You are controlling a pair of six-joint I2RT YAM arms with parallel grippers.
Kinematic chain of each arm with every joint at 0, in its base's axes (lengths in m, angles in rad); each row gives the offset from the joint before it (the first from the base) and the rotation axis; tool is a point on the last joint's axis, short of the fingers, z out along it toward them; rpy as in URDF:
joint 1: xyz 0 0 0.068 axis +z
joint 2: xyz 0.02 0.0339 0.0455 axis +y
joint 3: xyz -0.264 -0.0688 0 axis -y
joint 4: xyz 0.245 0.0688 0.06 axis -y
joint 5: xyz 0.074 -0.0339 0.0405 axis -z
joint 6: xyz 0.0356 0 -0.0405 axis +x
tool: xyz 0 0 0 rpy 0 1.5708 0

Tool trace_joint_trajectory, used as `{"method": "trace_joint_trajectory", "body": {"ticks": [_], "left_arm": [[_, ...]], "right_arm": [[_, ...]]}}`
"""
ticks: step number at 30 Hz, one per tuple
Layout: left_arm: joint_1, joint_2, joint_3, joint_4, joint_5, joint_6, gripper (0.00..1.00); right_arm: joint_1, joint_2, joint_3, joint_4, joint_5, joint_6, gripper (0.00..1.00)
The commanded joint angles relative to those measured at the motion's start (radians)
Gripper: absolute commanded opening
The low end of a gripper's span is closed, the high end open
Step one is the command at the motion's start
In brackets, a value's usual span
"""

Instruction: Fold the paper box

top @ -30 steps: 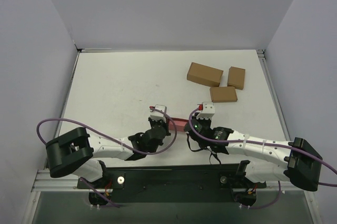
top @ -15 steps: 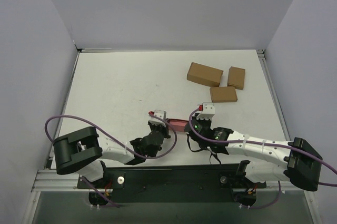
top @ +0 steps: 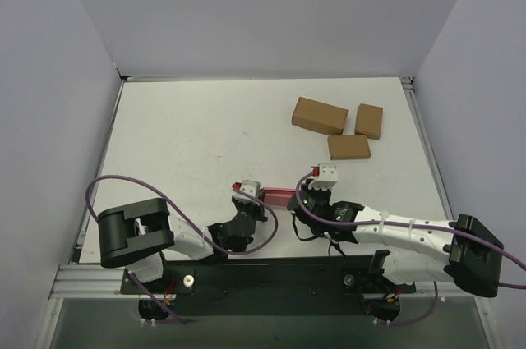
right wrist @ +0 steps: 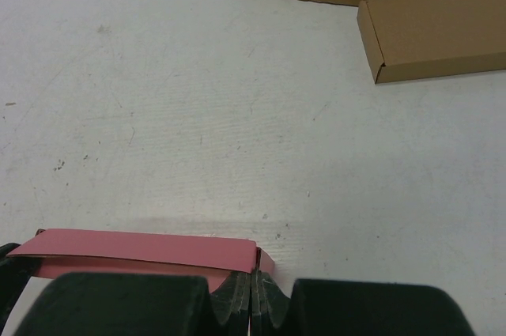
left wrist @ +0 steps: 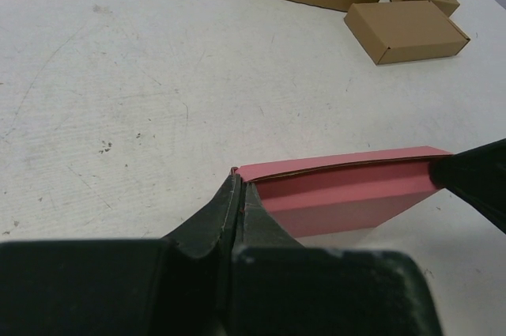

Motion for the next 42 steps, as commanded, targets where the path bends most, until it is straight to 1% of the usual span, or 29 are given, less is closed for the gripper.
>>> {"method": "trace_joint_trajectory", "body": {"ticks": [1, 4, 5, 8, 12, 13, 16, 19, 23, 31, 42], "left_arm": [[-0.032, 0.057, -0.058, -0.198, 0.096, 0.018, 0.00], [-0.032, 0.054, -0.044, -0.222, 0.090, 0.044, 0.00], [-0.032, 0.054, -0.035, -0.230, 0.092, 0.060, 0.00], [-0.032, 0.057, -0.027, -0.242, 0.093, 0.086, 0.00], [-0.032, 0.058, -0.012, -0.259, 0.095, 0.112, 0.00], [-0.033, 0.058, -0.009, -0.262, 0.096, 0.115, 0.00], [-0.033, 0.055, -0.003, -0.273, 0.100, 0.123, 0.00], [-0.033, 0.058, 0.002, -0.274, 0.098, 0.126, 0.00], [-0.036, 0.061, 0.006, -0.279, 0.098, 0.129, 0.00], [-0.043, 0.066, 0.013, -0.279, 0.096, 0.138, 0.00], [-0.049, 0.069, 0.013, -0.271, 0.092, 0.137, 0.00]], "right_arm": [[0.009, -0.013, -0.019, -0.177, -0.036, 0.026, 0.00], [0.006, -0.056, 0.015, -0.235, -0.042, 0.023, 0.12], [0.004, -0.080, 0.024, -0.258, -0.049, 0.018, 0.18], [-0.022, -0.128, 0.053, -0.299, -0.096, 0.015, 0.26], [-0.107, -0.185, 0.069, -0.296, -0.240, -0.002, 0.31], [-0.138, -0.196, 0.072, -0.292, -0.266, -0.007, 0.34], [-0.184, -0.232, 0.069, -0.258, -0.369, -0.016, 0.38], [-0.218, -0.251, 0.064, -0.221, -0.427, -0.011, 0.40], [-0.255, -0.237, 0.046, -0.160, -0.470, 0.003, 0.41], [-0.279, -0.226, 0.014, -0.085, -0.492, 0.032, 0.42], [-0.293, -0.167, -0.034, -0.045, -0.492, 0.059, 0.43]]}}
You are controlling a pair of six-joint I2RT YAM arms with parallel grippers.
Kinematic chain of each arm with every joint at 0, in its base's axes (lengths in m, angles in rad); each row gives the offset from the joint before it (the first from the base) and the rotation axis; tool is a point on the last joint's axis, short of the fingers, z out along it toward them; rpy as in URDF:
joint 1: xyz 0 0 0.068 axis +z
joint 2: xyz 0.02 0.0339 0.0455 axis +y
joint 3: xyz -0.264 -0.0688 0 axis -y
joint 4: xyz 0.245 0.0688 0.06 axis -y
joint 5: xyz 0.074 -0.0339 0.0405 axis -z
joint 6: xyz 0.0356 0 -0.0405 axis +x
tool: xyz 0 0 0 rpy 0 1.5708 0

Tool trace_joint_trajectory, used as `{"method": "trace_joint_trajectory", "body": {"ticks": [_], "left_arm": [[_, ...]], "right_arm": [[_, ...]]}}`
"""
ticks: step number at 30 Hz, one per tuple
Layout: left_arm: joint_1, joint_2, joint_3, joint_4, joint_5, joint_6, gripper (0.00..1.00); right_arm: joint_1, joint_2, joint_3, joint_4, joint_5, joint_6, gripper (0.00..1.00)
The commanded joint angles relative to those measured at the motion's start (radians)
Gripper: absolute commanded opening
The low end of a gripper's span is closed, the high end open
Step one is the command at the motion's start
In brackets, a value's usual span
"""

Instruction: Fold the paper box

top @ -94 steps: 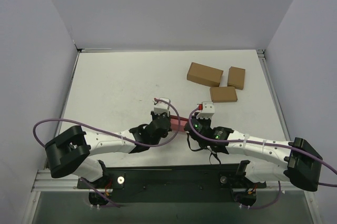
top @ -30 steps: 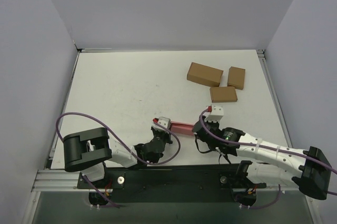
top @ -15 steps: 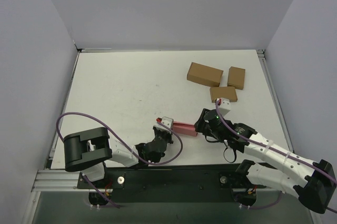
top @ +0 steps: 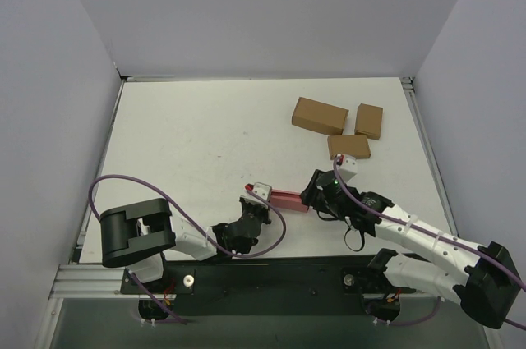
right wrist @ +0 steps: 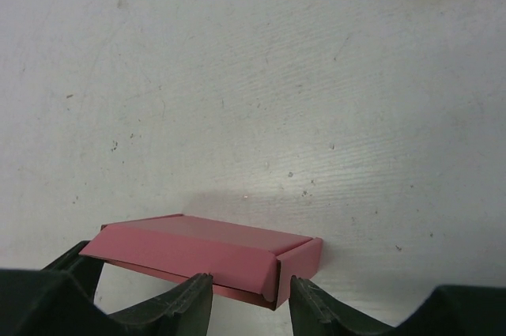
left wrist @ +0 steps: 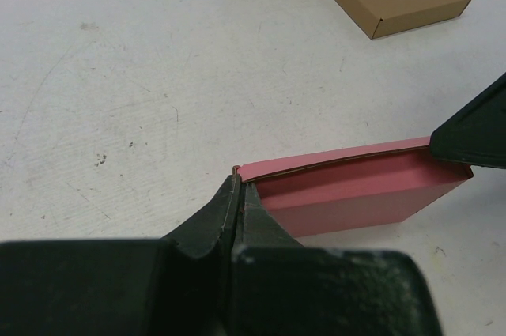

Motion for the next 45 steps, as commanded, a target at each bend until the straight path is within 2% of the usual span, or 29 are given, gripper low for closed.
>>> {"method": "trace_joint_trajectory", "body": {"ticks": [1, 9, 19, 29, 43, 45], "left_arm": [[-0.021, 0.057, -0.034, -0.222, 0.070, 0.007, 0.00], [-0.022, 0.059, -0.037, -0.219, 0.069, 0.006, 0.00], [-0.022, 0.056, -0.040, -0.216, 0.067, 0.004, 0.00], [-0.021, 0.056, -0.039, -0.216, 0.069, 0.006, 0.00], [-0.021, 0.054, 0.004, -0.294, 0.075, -0.005, 0.00], [-0.021, 0.049, 0.014, -0.311, 0.073, -0.005, 0.03]], "right_arm": [[-0.008, 0.020, -0.019, 0.031, 0.001, 0.020, 0.43], [-0.008, -0.011, -0.031, 0.045, -0.025, 0.026, 0.43], [-0.069, -0.083, -0.010, 0.004, -0.058, 0.031, 0.48], [-0.097, -0.049, -0.045, 0.008, -0.067, 0.034, 0.47], [-0.097, -0.026, -0.102, 0.008, -0.055, 0.062, 0.29], [-0.097, -0.020, -0.110, 0.008, -0.049, 0.074, 0.27]]}}
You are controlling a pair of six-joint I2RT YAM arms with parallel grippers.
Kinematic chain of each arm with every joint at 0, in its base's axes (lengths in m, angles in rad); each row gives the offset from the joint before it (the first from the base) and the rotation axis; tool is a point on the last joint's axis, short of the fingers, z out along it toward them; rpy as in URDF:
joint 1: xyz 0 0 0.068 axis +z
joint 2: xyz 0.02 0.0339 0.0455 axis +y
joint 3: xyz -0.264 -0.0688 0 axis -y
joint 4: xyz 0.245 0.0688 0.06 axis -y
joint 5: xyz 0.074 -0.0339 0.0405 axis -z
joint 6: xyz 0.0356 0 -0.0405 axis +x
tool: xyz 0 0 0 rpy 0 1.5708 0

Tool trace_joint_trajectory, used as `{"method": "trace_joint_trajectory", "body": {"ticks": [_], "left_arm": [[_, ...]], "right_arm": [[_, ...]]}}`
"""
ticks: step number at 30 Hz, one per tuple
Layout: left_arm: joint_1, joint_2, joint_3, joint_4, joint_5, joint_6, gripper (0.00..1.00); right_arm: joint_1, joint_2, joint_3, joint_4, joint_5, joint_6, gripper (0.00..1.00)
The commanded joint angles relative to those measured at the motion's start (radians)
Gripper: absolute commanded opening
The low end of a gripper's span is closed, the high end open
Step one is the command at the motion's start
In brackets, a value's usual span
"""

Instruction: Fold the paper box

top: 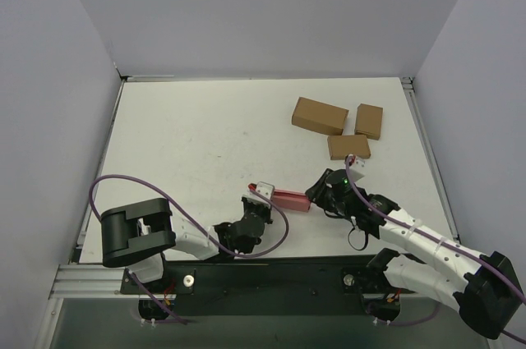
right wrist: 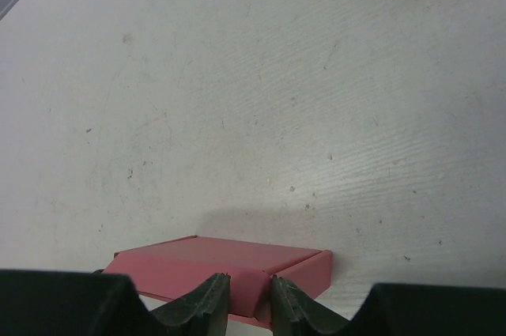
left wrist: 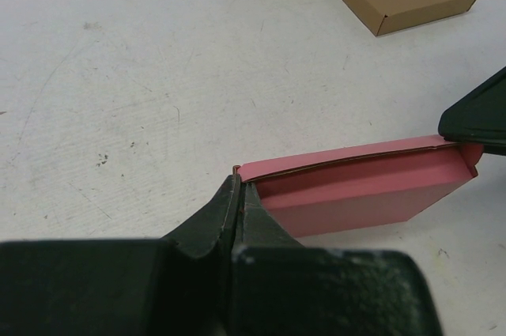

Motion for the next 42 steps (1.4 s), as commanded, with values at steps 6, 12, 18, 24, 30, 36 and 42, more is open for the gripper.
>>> {"method": "trace_joint_trajectory", "body": {"ticks": [6, 12, 18, 24, 30, 36, 42], "left_arm": [[-0.016, 0.012, -0.012, -0.283, 0.092, 0.007, 0.26], [-0.016, -0.069, -0.030, -0.286, 0.114, 0.055, 0.44], [-0.016, -0.133, -0.048, -0.274, 0.177, 0.110, 0.57], [-0.016, -0.152, -0.058, -0.269, 0.223, 0.128, 0.64], [-0.016, -0.198, -0.055, -0.286, 0.253, 0.118, 0.67], [-0.010, -0.334, -0.047, -0.361, 0.314, 0.050, 0.68], [0.056, -0.512, -0.018, -0.544, 0.351, -0.196, 0.68]], "right_arm": [[-0.003, 0.036, -0.069, -0.067, 0.048, 0.026, 0.23], [-0.003, 0.034, -0.077, -0.077, 0.074, 0.038, 0.21], [0.007, 0.024, -0.073, -0.096, 0.103, 0.041, 0.20], [0.016, 0.027, -0.067, -0.103, 0.122, 0.043, 0.19], [0.037, 0.034, -0.055, -0.118, 0.149, 0.043, 0.18], [0.057, 0.036, -0.047, -0.133, 0.178, 0.047, 0.11], [0.071, 0.036, -0.041, -0.146, 0.203, 0.052, 0.08]]}}
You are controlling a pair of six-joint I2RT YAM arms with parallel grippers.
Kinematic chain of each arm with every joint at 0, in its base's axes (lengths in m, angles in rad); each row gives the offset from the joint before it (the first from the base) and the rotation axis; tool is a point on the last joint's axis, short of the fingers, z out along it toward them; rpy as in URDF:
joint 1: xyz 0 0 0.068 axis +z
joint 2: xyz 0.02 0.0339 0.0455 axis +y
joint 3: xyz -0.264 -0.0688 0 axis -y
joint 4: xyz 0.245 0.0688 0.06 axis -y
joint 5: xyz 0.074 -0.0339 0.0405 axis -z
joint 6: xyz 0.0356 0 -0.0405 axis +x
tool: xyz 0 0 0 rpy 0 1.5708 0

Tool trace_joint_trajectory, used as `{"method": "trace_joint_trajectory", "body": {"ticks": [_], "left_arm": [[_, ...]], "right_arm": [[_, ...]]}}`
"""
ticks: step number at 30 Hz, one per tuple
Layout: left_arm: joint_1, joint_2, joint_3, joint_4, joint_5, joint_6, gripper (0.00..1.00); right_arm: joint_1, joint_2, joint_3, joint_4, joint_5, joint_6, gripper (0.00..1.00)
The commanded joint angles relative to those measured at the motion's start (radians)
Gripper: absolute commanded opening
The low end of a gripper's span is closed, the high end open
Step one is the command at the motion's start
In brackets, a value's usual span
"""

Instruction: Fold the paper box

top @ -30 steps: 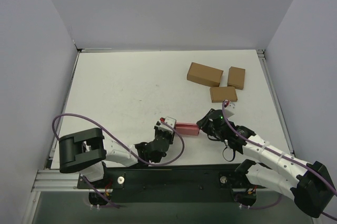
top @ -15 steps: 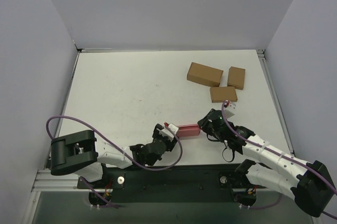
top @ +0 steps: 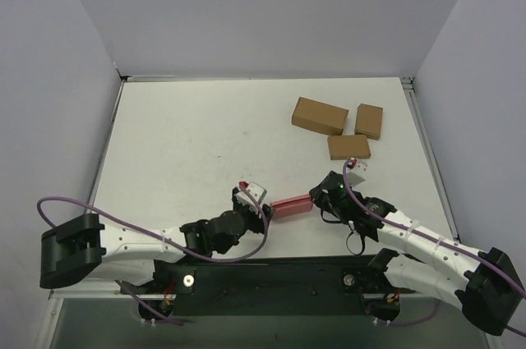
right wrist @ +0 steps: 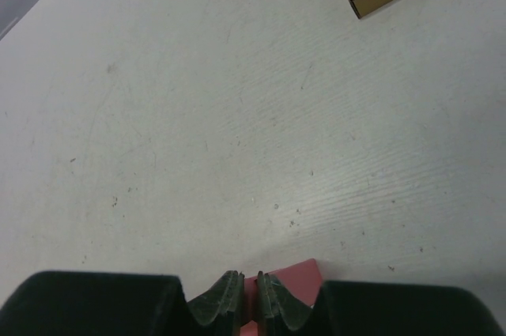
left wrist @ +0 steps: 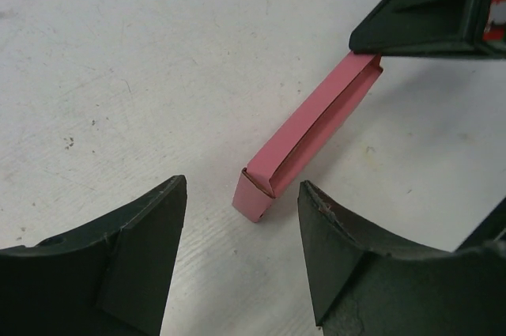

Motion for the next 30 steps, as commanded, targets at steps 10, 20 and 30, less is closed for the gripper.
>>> {"method": "trace_joint_trajectory", "body": {"ticks": [10, 20, 30], "left_arm": [[0.181, -0.135, 0.016, -0.131, 0.214, -0.398, 0.68], [0.193, -0.027, 0.026, -0.042, 0.237, -0.440, 0.68], [0.206, 0.040, 0.019, 0.043, 0.228, -0.466, 0.68]], "right_arm": [[0.046, 0.049, 0.003, -0.183, 0.075, -0.006, 0.07], [0.061, 0.047, 0.008, -0.192, 0.092, -0.003, 0.07], [0.067, 0.052, 0.012, -0.191, 0.095, -0.004, 0.07]]}}
